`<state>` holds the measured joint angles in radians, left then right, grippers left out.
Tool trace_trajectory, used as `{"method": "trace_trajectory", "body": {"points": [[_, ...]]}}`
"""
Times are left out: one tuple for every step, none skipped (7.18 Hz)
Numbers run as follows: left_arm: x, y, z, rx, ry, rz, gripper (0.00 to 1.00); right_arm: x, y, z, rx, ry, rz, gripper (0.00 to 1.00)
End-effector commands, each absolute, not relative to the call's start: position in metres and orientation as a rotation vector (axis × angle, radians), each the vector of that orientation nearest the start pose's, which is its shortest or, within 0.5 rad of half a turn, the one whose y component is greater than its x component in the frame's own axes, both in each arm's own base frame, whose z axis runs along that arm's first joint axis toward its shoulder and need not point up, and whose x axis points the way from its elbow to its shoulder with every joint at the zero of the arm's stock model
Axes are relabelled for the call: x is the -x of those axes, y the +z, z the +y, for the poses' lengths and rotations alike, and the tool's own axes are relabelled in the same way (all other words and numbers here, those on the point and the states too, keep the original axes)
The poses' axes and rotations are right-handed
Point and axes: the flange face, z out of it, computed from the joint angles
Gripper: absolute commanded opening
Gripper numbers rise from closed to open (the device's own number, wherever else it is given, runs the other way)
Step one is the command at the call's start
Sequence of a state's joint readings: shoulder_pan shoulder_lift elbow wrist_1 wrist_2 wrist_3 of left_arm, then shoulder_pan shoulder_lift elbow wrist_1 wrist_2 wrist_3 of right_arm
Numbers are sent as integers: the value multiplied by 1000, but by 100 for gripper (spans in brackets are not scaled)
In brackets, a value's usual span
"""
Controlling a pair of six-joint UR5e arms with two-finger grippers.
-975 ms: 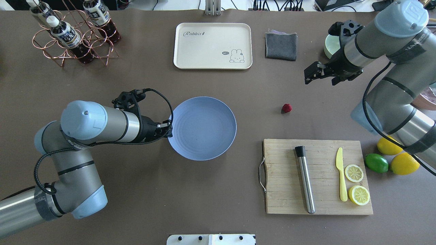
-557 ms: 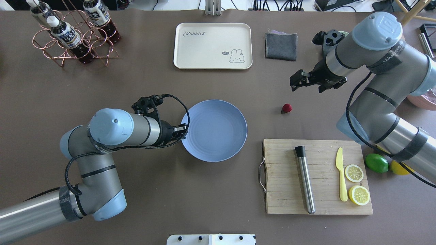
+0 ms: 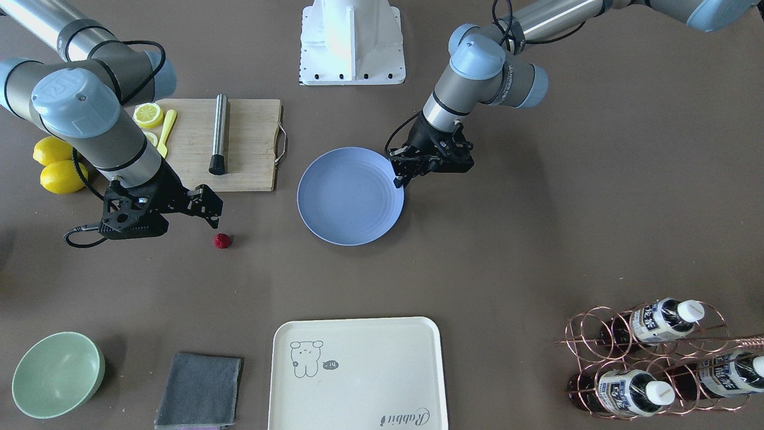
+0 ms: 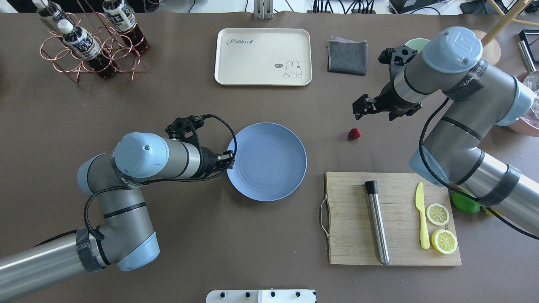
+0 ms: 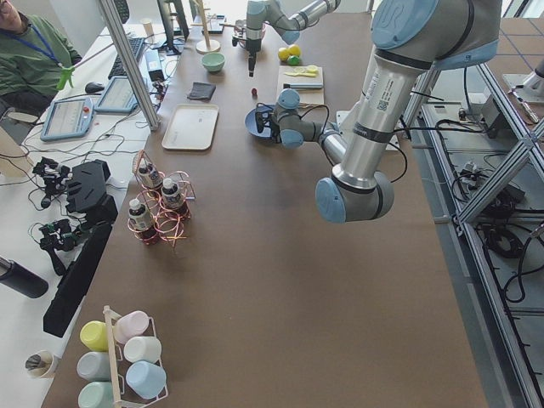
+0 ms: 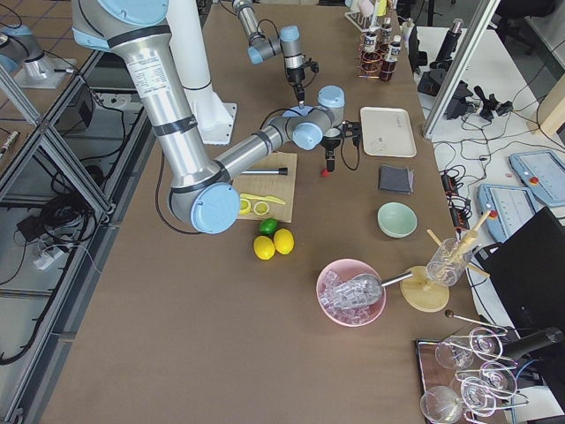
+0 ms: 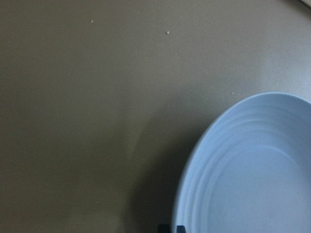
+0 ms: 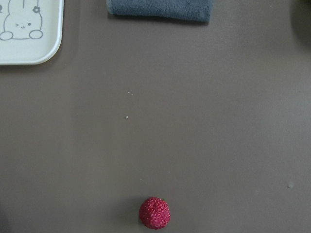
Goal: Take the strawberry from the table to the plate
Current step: 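Lower the right gripper onto the red strawberry and close it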
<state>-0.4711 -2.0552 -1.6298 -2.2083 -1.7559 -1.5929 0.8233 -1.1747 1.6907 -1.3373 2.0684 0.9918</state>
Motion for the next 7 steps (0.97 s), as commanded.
{"method": "trace_trajectory", "body": {"points": [[-530,281,-409,-124,-341,1189,98,394,363,-518,-135,43,-870,100],[-522,278,-415,-135,-348,1196,98,411,376,-519,-138,37,-884,100],[-518,279,-418,-139,-353,1196,98,421,379,-524,-138,32,-887,100],[-518,279,-418,-139,-353,1196,98,433,385,-529,-136,35,-865,100],[-518,279,-418,-139,-353,1196,98,441,386,-525,-141,29,-857,100],[-518,280,-419,-142,-353,1194,98,446,389,-520,-136,19,-853,100],[-515,280,-422,-145,-357,1194,98,446,390,-520,-131,22,-852,98]]}}
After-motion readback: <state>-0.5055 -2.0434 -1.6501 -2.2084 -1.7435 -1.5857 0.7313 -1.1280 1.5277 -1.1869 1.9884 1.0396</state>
